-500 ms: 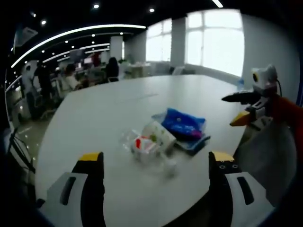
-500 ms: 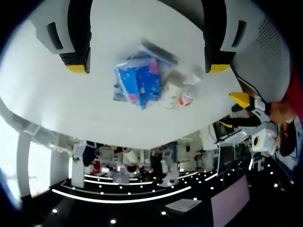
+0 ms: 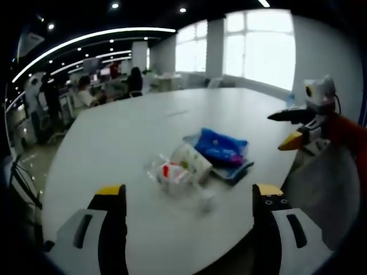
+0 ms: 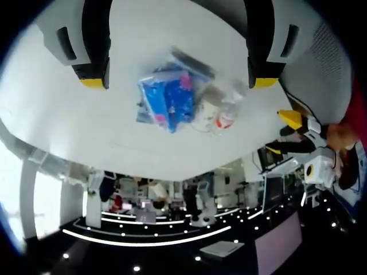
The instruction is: Arrange the tabletop items into an orderly group along one side of the table until the central work area is clear of visible clutter.
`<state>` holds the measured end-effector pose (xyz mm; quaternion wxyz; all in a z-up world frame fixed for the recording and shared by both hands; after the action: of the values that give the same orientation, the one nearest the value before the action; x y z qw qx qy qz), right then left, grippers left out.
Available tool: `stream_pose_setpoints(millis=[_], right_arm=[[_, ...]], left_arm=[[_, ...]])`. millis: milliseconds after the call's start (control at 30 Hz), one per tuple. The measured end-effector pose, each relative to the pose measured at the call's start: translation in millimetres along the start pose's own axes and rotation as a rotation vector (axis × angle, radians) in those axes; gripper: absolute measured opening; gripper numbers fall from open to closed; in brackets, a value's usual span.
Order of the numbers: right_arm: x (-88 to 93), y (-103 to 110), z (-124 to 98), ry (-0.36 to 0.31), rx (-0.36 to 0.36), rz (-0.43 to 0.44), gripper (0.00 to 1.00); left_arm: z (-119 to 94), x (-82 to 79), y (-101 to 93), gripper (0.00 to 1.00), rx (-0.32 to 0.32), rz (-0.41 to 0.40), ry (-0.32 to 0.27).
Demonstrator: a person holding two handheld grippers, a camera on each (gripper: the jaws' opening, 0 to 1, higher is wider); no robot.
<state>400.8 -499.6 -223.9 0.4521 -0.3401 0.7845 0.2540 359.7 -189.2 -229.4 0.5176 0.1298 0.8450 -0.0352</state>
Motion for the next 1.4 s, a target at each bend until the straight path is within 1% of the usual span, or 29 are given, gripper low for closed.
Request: stream_pose_setpoints(millis=[267, 633, 1400], right_arm=[[0.6, -0.9, 0.0, 0.0, 0.001, 0.006, 1.0], [0.7, -0.9, -0.6, 0.003, 0.007, 0.005, 0.99], [1.3, -0.8, -0.5, 0.009, 0.013, 0.006, 0.99]], left_arm=[[0.8, 0.7, -0.9, 0.87, 0.006, 0.002, 0.01], [1.1, 0.7, -0.9, 0.86, 0.012, -0.002, 0.007], [1.7, 3.0, -2.6, 0.85, 0.025, 0.007, 0.032]])
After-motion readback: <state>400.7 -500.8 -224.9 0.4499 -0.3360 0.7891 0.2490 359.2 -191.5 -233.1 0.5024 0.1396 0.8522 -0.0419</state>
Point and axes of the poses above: the point that each gripper's makers call its tool centre point, and the gripper's own axes: z roughly forward along the fingers, y roughly to its left, x roughly out of its underside, the point moved 10 cm from there along -z, roughly backward along the fingers, and after that the axes turned 13 degrees about -x, right-handed, at the moved point
